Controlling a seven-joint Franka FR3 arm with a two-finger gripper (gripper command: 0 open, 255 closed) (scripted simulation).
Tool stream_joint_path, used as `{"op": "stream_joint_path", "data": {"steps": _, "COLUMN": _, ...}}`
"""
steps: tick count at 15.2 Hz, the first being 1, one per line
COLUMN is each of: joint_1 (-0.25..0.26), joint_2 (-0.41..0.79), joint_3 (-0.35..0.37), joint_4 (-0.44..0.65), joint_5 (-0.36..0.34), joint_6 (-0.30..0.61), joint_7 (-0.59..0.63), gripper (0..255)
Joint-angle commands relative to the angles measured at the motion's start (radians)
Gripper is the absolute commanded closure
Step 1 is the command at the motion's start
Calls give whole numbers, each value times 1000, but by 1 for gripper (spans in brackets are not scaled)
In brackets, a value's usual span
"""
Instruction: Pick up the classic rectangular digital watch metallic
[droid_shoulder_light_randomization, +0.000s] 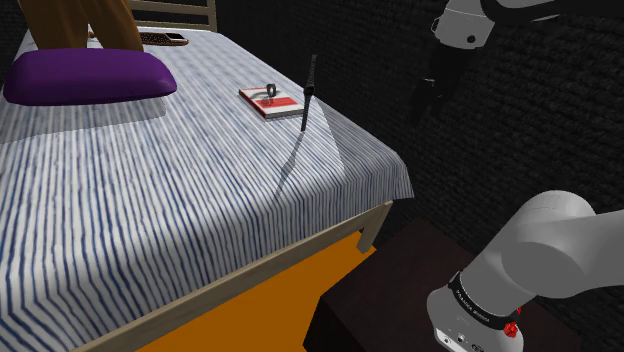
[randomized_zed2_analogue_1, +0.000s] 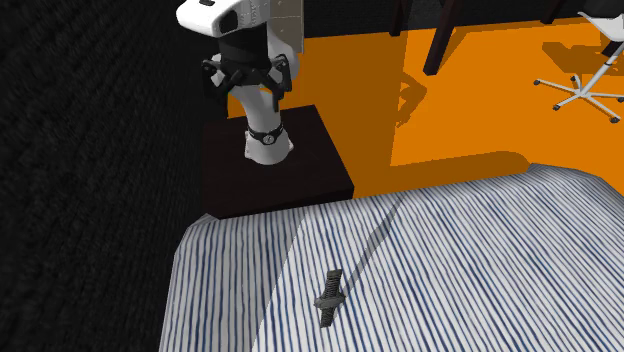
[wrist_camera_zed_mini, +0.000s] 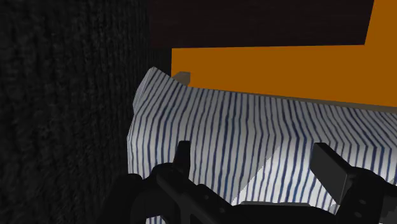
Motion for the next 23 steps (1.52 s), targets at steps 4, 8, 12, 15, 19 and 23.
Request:
{"op": "stream_joint_path", "data": {"steps": 4, "joint_1": 10, "joint_2": 87, "joint_3": -6, "joint_4": 45, "joint_5": 10, "joint_6": 89, "joint_7": -1, "gripper": 0}}
{"op": "stream_joint_path", "data": {"steps": 8, "joint_1": 25, "joint_2": 203, "joint_3": -13, "joint_4": 119, "joint_5": 25, "joint_6": 193, "joint_7": -5, "gripper": 0}}
{"op": "stream_joint_path", "data": {"steps": 12, "joint_1": 38, "joint_2": 318, "joint_3": -20, "joint_4": 207, "joint_5": 43, "joint_6": 281, "joint_7": -14, "gripper": 0}}
{"op": "stream_joint_path", "data": {"steps": 15, "joint_1": 48, "joint_2": 403, "joint_3": -25, "joint_4": 284, "joint_5": 59, "joint_6": 336, "joint_7": -23, "gripper": 0}}
{"op": "stream_joint_path", "data": {"steps": 19, "joint_1": 60, "joint_2": 514, "joint_3": -31, "joint_4": 398, "joint_5": 83, "joint_6": 395, "joint_7": -38, "gripper": 0}}
{"op": "stream_joint_path", "data": {"steps": 23, "joint_1": 69, "joint_2": 625, "joint_3": -35, "joint_4": 528, "joint_5": 110, "joint_6": 437, "joint_7": -55, "gripper": 0}}
